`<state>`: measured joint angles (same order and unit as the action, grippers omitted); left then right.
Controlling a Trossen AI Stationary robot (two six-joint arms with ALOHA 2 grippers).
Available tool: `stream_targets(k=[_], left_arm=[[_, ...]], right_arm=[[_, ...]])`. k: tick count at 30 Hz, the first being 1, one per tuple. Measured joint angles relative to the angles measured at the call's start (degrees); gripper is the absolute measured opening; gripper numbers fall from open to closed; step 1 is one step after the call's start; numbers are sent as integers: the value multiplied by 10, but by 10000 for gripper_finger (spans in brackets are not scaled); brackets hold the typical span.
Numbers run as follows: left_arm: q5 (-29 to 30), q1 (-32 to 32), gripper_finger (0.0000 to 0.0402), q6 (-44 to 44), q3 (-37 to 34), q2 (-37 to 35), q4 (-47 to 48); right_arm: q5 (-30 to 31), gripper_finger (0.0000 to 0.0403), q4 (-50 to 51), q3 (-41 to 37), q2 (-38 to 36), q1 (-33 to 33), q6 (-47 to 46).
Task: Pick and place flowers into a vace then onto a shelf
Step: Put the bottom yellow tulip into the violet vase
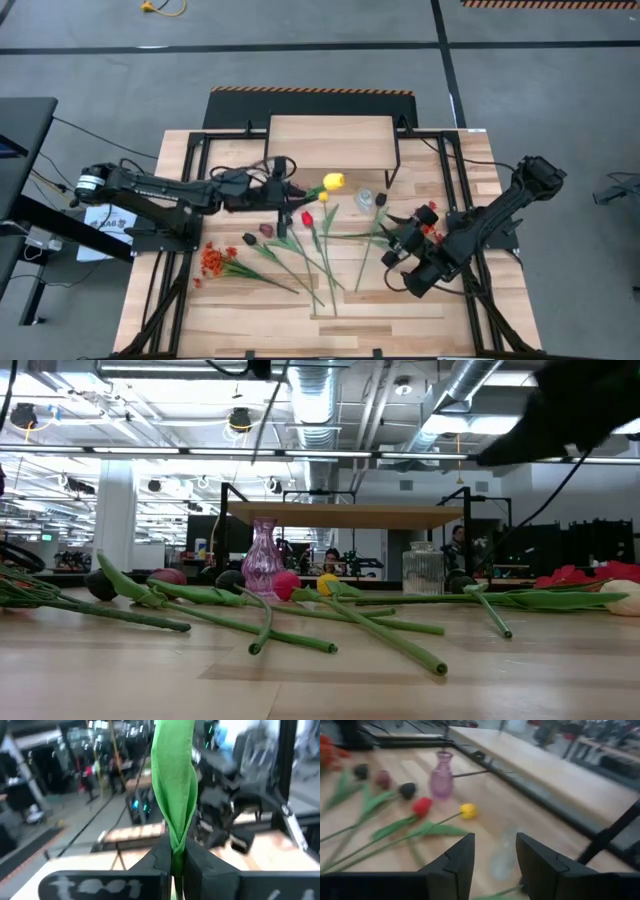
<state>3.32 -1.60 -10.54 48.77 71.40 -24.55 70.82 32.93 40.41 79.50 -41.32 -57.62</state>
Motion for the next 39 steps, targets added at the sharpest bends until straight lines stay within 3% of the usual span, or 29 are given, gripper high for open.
stream_targets(k=[4,11,14,19,27,34,39], left_arm=[[-25,20,6,-22,-49,0,-129],[27,9,6,-87,-128,0,-274],[32,9,6,-101,-146,0,-322],[52,9,6,-107,-155,0,-314],[183,17,6,-121,-155,0,-315],[98,81,6,-57,-156,0,-298],[26,125,6,-8,-202,0,-386]], right_arm=[[0,120,-49,-27,0,-40,-14],[6,113,-99,-32,0,-87,5],[41,113,-128,-32,0,-89,26],[90,113,-180,-32,0,-69,56],[0,113,-189,-32,19,-16,55],[-3,113,-237,-31,95,-19,47],[17,113,-249,-31,142,-24,47]])
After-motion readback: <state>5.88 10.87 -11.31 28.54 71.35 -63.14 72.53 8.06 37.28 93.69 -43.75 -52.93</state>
